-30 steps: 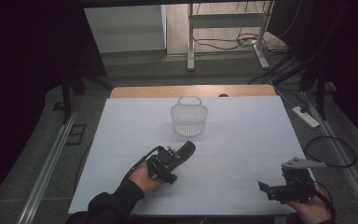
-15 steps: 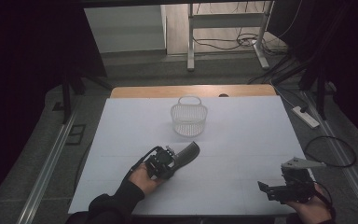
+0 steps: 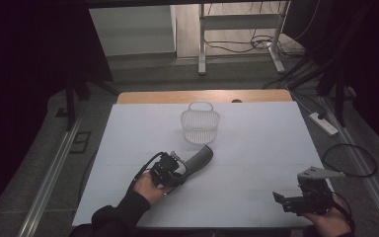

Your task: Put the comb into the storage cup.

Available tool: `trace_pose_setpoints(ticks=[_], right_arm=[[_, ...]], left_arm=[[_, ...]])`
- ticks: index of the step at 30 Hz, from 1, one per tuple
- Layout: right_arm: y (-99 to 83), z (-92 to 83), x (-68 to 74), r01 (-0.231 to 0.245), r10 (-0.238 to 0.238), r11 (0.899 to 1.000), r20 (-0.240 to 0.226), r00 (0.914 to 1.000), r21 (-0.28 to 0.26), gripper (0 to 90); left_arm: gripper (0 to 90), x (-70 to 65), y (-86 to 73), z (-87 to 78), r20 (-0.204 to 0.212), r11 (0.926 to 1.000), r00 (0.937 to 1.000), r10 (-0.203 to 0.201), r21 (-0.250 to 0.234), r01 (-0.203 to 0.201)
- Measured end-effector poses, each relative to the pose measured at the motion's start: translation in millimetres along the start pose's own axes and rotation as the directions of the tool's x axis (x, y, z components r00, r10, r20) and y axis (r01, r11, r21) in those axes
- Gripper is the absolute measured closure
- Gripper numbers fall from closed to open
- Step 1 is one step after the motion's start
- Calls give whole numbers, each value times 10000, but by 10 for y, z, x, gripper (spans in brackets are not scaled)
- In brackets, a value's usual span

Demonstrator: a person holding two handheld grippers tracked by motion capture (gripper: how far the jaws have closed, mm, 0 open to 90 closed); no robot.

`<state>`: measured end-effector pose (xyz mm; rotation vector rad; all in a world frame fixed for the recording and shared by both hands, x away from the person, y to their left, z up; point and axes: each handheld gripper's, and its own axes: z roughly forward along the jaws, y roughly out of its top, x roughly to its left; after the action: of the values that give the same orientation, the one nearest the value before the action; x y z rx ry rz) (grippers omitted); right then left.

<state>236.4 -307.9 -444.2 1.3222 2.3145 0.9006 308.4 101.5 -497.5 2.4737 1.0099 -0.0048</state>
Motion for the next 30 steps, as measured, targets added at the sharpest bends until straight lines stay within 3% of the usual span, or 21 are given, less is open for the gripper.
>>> trace_pose_setpoints(ticks=[7, 16, 30], right_arm=[[-2, -4, 0, 22, -22, 10000, -10, 10000, -41, 17], [-2, -11, 8, 66, -66, 9999, -42, 10000, -107, 13], [-9, -49, 28, 337, -348, 9979, -198, 9992, -546, 2]], left_arm=[[724, -20, -21, -85, 224, 9978, 9994, 254, -622, -240], [724, -92, -61, -223, 110, 9893, 9971, 750, -1267, -730], [723, -141, -150, -412, 72, 9686, 9951, 987, -2300, -944]])
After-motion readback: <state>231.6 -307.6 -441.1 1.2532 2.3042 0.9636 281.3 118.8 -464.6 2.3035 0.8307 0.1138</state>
